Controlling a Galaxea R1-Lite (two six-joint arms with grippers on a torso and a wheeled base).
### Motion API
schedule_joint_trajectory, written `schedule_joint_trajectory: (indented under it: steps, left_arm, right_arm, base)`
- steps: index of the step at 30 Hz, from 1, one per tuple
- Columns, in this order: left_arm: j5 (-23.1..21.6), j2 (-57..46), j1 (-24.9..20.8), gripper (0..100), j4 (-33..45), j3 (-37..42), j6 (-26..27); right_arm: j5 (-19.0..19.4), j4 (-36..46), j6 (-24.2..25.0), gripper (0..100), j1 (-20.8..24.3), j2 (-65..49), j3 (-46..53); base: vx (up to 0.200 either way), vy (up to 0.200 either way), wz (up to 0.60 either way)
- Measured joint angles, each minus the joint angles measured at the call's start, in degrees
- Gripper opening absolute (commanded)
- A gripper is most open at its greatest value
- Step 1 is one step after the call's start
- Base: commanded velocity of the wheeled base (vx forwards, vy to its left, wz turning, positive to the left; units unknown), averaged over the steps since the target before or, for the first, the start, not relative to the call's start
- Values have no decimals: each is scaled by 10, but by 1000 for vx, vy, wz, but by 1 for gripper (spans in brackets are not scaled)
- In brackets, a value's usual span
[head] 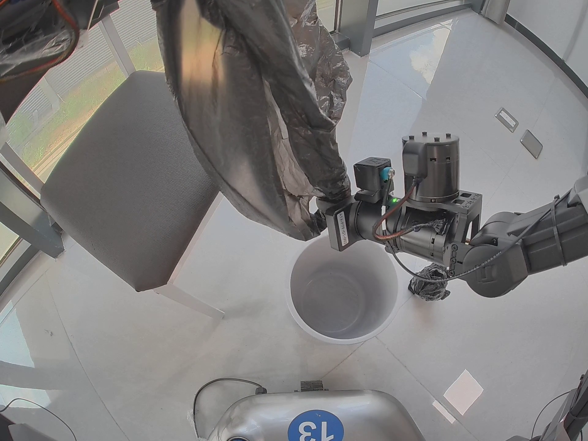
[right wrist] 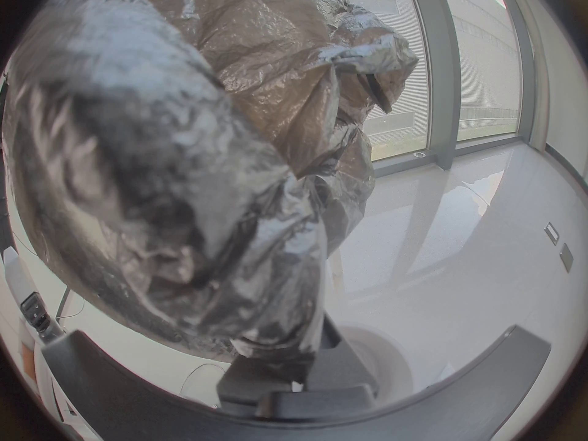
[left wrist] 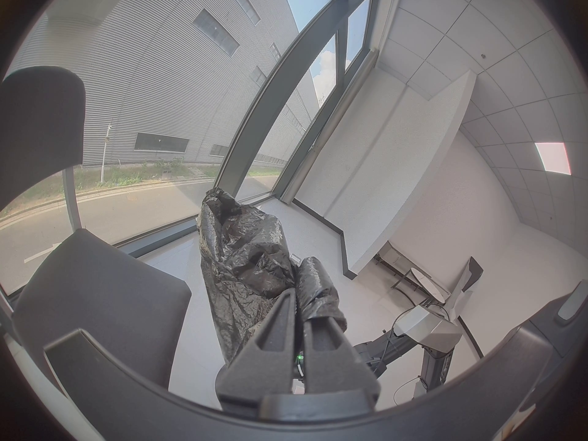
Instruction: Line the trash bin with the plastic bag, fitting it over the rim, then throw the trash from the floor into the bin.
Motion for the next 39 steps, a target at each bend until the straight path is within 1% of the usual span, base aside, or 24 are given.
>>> schedule_joint_trajectory:
  steps: [5,11,14,15,16,18,22,25,28,32,34,37,39]
  left_arm:
    - [0,-1,0,0,2,10,-6]
    - [3,0,0,0,26,24,-8]
    - [7,4,0,0,77,28,-9]
    - [10,7,-1,0,109,28,-9]
    - [11,8,-1,0,124,28,-9]
    - [19,15,-1,0,182,27,-10]
    - [36,32,-2,0,302,24,-15]
    - [43,44,-3,0,344,27,-18]
    - [49,55,-3,0,343,39,-20]
    - [56,66,2,0,284,65,-20]
    - [57,73,5,0,268,75,-20]
    - [58,86,11,0,258,84,-20]
    - [59,100,15,0,250,86,-18]
  right_arm:
    - [-20,0,0,0,1,-9,37]
    - [-25,-2,-1,0,2,-69,161]
    - [-24,-2,-3,0,3,-113,239]
    - [-22,-2,-5,0,3,-133,276]
    - [-22,-2,-5,0,4,-143,292]
    - [-16,-2,-7,0,5,-174,346]
    - [-3,-3,-10,0,6,-221,420]
    - [4,-3,-10,0,7,-246,450]
    - [13,-3,-10,0,7,-259,466]
    - [31,-5,-9,0,5,-260,477]
    - [35,-11,-9,0,4,-251,478]
    - [40,-37,-10,0,0,-222,479]
    - [42,-73,-10,0,-3,-195,479]
  base:
    - [0,0,0]
    - [0,0,0]
    - [0,0,0]
    - [0,0,0]
    - [0,0,0]
    - [0,0,0]
    - [0,0,0]
    - [0,0,0]
    - [0,0,0]
    - [0,0,0]
    - [0,0,0]
    - [0,0,0]
    - [0,0,0]
